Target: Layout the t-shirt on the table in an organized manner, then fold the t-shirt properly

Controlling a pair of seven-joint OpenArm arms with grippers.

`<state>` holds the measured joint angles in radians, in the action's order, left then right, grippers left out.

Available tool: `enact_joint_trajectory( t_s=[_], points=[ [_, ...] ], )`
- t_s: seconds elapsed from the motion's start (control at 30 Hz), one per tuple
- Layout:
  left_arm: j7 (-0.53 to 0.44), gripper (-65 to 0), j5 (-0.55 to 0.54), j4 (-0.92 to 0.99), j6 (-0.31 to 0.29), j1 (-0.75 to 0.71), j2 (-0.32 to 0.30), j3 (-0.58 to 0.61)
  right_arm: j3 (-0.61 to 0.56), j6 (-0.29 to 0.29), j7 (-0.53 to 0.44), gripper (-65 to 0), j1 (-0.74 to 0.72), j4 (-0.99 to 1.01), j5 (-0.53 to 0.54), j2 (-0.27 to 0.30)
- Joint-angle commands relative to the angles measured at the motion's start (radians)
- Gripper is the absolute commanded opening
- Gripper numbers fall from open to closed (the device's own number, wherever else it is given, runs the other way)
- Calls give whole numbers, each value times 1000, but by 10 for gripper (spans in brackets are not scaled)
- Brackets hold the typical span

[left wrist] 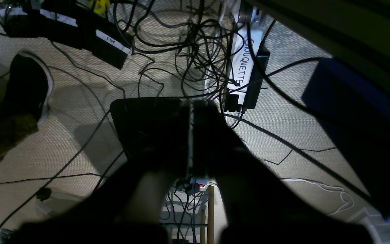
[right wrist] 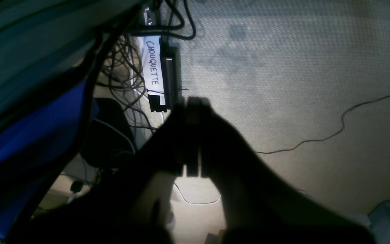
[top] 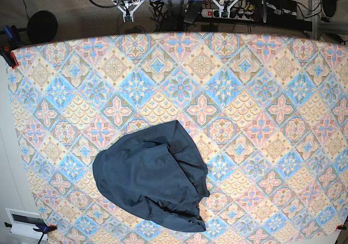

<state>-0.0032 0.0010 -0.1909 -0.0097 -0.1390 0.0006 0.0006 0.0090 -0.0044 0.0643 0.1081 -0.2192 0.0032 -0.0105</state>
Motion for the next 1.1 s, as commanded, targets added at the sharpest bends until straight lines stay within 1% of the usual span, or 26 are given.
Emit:
enact_joint_trajectory(
  t_s=[0.0,0.53,0.63,0.7,0.77,0.87,0.93,1.07],
  points=[
    [-4,-648,3,-3,4,-7,5,-1,-2,-1,2,-650,5,-3,4,5],
    [-4,-648,3,-3,4,-12,3,-1,-2,-1,2,-650,5,-3,4,7],
    [-4,-648,3,-23,4,-40,-1,-1,-2,-1,2,-650,5,-3,4,7],
    [-4,-648,4,-75,4,-80,-9,0,-2,-1,2,-650,9,-6,2,8],
    [-4,-648,4,-129,4,-119,-23,2,-2,-1,2,-650,29,-38,2,17],
    [-4,-648,4,-183,4,-172,-24,0,-2,-1,4,-650,103,-125,2,70],
    [-4,-648,4,-226,4,-215,-47,0,-2,-1,12,-650,149,-200,2,97],
    [-4,-648,4,-332,4,-297,-60,0,-1,-1,65,-650,238,-366,4,105]
  ],
)
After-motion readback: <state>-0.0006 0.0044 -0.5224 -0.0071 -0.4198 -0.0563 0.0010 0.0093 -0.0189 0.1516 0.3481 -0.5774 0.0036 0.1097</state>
